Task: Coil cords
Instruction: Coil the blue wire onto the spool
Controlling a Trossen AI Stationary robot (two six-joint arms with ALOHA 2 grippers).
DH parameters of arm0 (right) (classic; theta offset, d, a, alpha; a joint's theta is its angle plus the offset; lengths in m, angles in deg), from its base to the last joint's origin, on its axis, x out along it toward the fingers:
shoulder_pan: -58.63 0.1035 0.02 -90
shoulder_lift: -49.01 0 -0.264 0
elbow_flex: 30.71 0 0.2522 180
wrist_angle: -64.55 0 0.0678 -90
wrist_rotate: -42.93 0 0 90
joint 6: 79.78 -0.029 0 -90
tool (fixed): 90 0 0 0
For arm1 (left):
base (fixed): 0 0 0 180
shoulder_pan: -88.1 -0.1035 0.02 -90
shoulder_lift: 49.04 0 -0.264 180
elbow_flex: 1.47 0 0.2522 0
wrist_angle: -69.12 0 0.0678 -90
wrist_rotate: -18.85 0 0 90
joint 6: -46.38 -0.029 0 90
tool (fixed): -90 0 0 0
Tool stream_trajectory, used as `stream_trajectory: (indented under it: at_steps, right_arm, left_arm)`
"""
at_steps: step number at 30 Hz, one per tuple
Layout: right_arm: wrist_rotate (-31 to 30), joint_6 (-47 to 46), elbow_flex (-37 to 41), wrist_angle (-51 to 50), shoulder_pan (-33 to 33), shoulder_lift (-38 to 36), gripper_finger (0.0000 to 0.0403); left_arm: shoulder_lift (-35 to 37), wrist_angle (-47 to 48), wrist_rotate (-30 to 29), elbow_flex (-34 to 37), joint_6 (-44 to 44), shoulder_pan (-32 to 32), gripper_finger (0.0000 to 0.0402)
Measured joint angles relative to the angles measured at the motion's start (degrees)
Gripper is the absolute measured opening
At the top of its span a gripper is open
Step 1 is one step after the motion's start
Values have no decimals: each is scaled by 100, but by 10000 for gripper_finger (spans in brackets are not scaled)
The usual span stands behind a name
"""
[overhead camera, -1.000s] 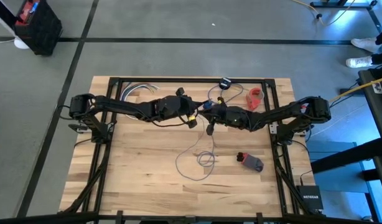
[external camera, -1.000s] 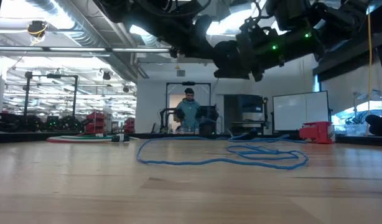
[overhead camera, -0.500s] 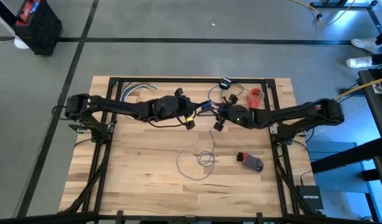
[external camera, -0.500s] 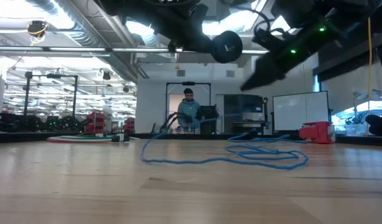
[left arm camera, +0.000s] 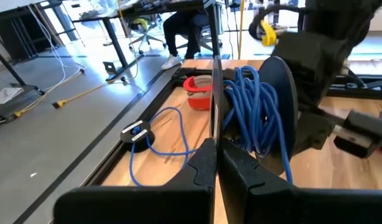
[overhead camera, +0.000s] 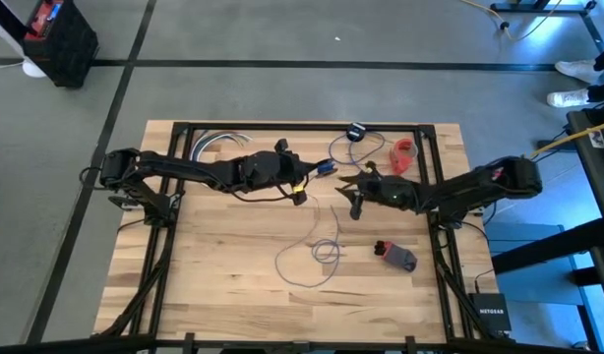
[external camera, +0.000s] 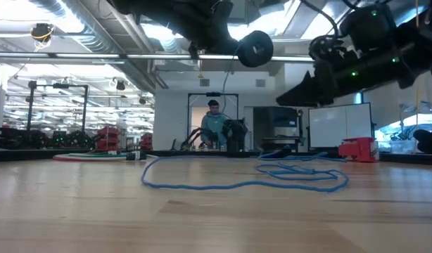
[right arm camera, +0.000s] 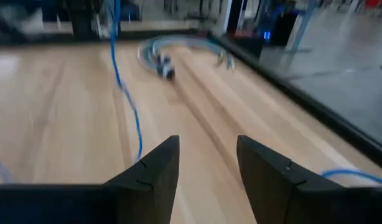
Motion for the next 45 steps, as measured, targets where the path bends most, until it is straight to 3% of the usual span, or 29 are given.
stream_trajectory:
  at_steps: [4,12,18,26,29,35,40,45]
  right_arm:
    - [175,-224,-6,676,-1,426,166]
    - [1358,-86,-963,798,6,1783,166]
    - [1294,361,-1731,782,-1,2708,166]
    - [901,684,-2006,599,1,2961,162]
    - [903,774,-2006,583,1,2961,133]
    - [839,961,-1982,277,1,2961,13]
    - [846,384,-1625,-3,5,2961,9]
    - [688,-302,-975,478,5,2961,7]
  left_arm:
    - [0,-17,1,0,-36,0,0]
    - [-2,-41,-1,0,-30,0,0]
    - [-2,-49,-1,0,-30,-2,0]
    - [-2,-53,-1,0,-31,-2,0]
    - [-3,-55,-1,0,-31,-2,0]
    - [-9,-27,-1,0,-46,-2,0]
    - [25,-8,-1,0,-74,16,0]
    - [127,-206,-3,2,-228,53,0]
